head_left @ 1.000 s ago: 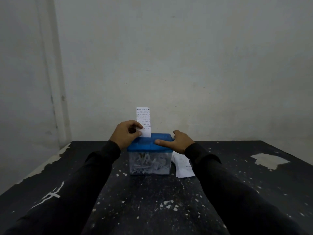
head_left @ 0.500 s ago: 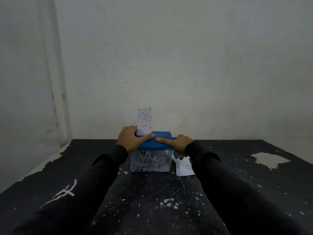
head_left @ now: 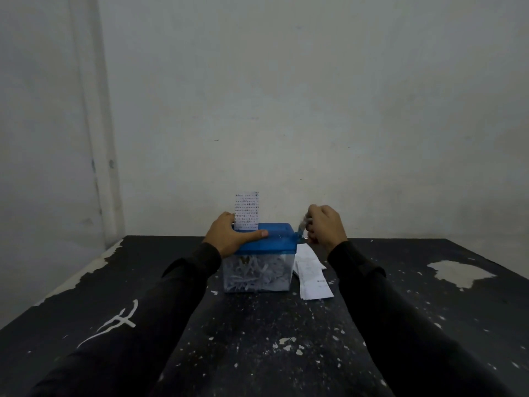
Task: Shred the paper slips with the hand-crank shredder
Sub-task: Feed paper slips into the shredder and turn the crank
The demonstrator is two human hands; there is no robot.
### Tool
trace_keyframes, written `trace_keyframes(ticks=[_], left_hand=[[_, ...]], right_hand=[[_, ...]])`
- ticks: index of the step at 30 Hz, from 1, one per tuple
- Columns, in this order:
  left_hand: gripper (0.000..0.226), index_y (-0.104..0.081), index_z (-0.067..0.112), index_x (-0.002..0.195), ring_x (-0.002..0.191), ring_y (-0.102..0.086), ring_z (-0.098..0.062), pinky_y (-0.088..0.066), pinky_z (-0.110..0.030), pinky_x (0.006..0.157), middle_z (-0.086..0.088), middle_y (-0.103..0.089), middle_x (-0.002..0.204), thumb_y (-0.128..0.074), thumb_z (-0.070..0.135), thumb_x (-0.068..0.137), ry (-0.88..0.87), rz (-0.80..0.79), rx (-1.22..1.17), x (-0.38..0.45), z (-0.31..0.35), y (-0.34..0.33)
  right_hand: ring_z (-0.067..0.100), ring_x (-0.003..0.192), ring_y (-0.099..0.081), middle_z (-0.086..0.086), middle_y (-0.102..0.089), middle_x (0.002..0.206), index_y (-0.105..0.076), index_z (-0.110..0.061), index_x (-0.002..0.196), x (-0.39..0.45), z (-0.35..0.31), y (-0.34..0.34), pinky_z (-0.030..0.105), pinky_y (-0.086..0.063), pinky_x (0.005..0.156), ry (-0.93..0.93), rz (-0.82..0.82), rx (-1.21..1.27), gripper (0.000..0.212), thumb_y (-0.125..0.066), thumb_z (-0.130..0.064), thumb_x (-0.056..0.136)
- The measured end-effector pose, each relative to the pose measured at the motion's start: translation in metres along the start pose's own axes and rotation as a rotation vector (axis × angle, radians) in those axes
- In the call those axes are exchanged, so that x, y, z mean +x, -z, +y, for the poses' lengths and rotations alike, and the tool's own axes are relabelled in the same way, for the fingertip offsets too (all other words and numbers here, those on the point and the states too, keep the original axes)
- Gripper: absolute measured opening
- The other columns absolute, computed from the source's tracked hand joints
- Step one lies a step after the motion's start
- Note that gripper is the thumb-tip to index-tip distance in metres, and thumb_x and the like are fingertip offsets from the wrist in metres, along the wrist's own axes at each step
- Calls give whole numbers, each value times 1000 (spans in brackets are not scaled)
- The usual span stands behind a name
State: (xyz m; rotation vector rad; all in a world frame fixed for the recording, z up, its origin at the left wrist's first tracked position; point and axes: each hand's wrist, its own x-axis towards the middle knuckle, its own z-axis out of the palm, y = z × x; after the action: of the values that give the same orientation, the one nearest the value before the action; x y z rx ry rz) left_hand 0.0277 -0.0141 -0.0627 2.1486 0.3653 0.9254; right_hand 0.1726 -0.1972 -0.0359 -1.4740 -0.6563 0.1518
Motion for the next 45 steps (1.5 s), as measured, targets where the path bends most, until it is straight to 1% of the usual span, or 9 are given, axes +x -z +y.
trace_keyframes(ticks=[4,8,13,20,27,33,39,42,45], left_hand=[[30,-62,32,75,82,-65,-13,-45,-15,60,-4,-68,91,-90,43,73,-6,15,-3,1,1,1],[31,-67,26,75,80,-68,-17,-56,-33,69,-7,-69,88,-91,45,71,-23,8,-20,3,-5,0],[43,-75,18,80,74,-71,-16,-58,-39,69,-6,-72,82,-89,58,69,-36,-20,-2,7,-15,1],[34,-77,18,90,76,-72,-6,-55,-20,64,4,-77,86,-86,48,76,-53,-57,-34,5,-11,0],[39,-77,16,84,73,-72,-12,-57,-26,64,1,-76,81,-87,52,74,-26,-77,-28,10,-15,0],[41,-74,17,78,69,-70,-10,-48,-19,59,1,-74,76,-88,55,71,-24,-86,-53,11,-20,1],[58,-61,16,75,64,-63,-11,-42,-16,53,4,-64,70,-90,64,62,-13,-53,-35,15,-26,1],[61,-59,14,86,77,-66,-18,-43,-13,53,1,-63,82,-92,60,63,20,-16,-26,14,-27,-1],[70,-67,11,97,85,-70,-19,-51,-19,60,-3,-71,91,-90,66,60,21,-21,-29,14,-28,-1]], right_hand=[[10,44,-50,8,-63,66,-52,-6,94,14,7,-2,27,-44,44,47,7,28,4,-52,-5,98],[23,60,-57,17,-72,84,-63,-12,94,41,29,-9,33,-51,53,28,80,-38,13,-69,-24,95],[23,74,-66,4,-69,78,-69,-15,87,51,51,-13,42,-61,69,27,110,-280,22,-68,-36,94],[14,61,-52,0,-57,64,-55,-19,60,22,100,-3,27,-42,60,4,-34,-511,42,-52,-21,102],[11,47,-34,-6,-39,48,-43,-21,51,-21,103,1,29,-30,50,164,138,-356,55,-47,-28,105],[-6,58,-52,-3,-55,64,-59,-1,66,-5,52,2,8,-40,60,311,45,-173,40,-38,4,100],[23,71,-61,13,-68,79,-63,-5,81,39,40,1,42,-54,70,251,-40,-273,49,-42,-46,100],[20,74,-57,8,-62,84,-55,-13,104,50,42,-4,37,-52,72,164,33,-325,30,-53,-42,101],[18,74,-59,4,-62,81,-55,-17,100,54,53,-10,31,-53,68,147,48,-395,18,-56,-35,101]])
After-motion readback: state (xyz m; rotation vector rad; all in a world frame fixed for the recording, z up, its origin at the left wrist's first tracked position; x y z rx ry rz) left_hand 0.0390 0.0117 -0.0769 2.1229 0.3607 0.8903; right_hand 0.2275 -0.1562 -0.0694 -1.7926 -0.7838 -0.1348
